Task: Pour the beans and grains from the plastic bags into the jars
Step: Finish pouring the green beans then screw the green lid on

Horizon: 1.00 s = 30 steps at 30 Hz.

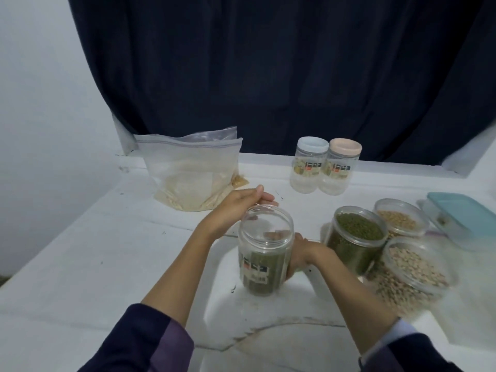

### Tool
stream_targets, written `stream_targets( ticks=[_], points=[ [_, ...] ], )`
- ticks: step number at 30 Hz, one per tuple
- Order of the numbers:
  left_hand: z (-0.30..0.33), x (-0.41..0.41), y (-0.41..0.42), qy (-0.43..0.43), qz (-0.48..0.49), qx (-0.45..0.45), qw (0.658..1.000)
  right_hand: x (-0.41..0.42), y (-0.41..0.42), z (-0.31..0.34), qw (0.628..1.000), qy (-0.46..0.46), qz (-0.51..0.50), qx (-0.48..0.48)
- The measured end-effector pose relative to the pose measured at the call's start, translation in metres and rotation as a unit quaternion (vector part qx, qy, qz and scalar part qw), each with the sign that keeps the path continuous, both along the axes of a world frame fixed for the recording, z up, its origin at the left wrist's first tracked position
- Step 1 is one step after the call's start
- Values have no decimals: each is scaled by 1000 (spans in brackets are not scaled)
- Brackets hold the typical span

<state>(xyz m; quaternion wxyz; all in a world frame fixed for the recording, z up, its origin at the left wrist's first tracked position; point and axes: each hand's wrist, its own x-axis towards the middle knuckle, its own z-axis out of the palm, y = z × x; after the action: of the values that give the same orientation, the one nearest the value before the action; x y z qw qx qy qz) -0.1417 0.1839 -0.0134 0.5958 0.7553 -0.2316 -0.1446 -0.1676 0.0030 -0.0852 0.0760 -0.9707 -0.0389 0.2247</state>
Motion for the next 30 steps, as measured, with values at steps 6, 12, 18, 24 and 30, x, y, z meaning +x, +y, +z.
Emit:
stream_targets(
  ticks=[6, 12, 18, 24, 30],
  points=[
    [-29, -6, -4, 157, -66, -120, 978, 13, -9, -1, 965, -184, -145, 118],
    [-30, -18, -13, 178, -4, -210, 961, -26, 16, 57, 543, -341, -300, 706],
    [-36, -31, -19, 178, 56, -314, 931, -57, 39, 41, 637, -252, -117, 719],
    [-44, -35, -14, 117, 69, -303, 943, -52, 28, 40, 668, -184, -61, 718],
    [-47, -33, -14, 89, 70, -303, 946, -45, 26, 42, 671, -157, -61, 722]
  ],
)
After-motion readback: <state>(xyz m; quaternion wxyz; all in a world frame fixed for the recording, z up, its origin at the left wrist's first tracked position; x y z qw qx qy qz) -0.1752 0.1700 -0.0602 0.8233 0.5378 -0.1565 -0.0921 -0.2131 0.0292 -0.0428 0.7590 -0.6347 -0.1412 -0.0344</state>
